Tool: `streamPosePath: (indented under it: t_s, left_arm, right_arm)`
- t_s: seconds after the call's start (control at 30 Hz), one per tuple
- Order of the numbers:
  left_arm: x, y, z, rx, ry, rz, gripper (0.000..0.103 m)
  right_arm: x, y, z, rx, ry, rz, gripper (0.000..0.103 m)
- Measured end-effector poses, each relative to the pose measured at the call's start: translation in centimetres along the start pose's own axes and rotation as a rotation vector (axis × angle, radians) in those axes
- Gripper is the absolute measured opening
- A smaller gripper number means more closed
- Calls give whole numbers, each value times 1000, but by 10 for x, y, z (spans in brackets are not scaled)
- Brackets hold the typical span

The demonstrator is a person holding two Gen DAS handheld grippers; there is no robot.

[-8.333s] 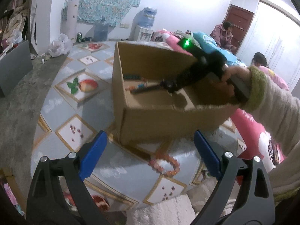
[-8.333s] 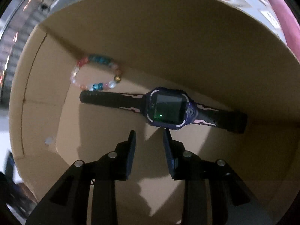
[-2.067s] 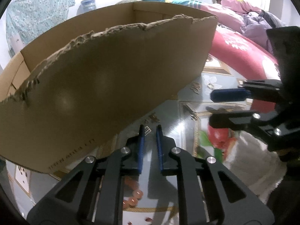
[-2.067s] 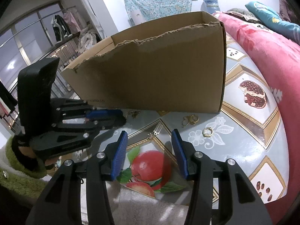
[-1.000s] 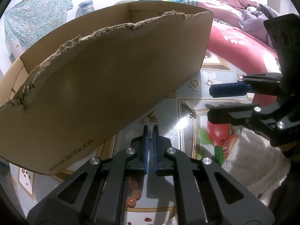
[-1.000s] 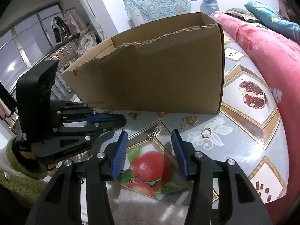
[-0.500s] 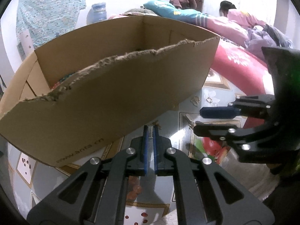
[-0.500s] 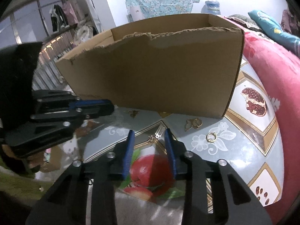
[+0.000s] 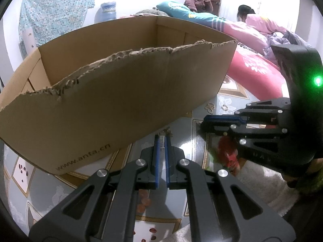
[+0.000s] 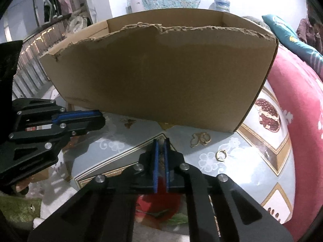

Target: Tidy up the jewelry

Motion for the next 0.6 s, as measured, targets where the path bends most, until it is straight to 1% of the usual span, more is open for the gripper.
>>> streamPosePath:
  t_s: [0.03, 0.1, 0.23, 0.33, 0.53, 0.6]
  left_arm:
    - [0, 0, 0, 1, -1, 1, 4]
    - [2, 0, 0, 1, -6, 4, 4]
    - [6, 1, 2, 1, -21, 10, 4]
    - [11, 0, 2, 0, -34, 14, 4]
    - [28, -4, 3, 4, -72, 23, 4]
    - [38, -6, 1, 4, -91, 29, 4]
  right_arm:
    - [0, -2, 0, -12, 3, -4, 4]
    - [1, -8, 0, -49, 9, -47, 4]
    - [2, -26, 0, -158, 20, -179, 3]
    - [8, -36, 2, -224, 12, -250, 2]
    - [31, -42, -1, -241, -46, -319, 2]
    - [42, -39, -2, -215, -76, -315, 2]
Point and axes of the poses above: each gripper's, at about its wrist camera, not at the fingertips, and x roughly against the way its jaws point, y to its left, z to its underside, the point moved 3 cm from there along -x, roughly the way its jaws point, and after that the axes turned 9 degrees about y, right-handed, at the moved point
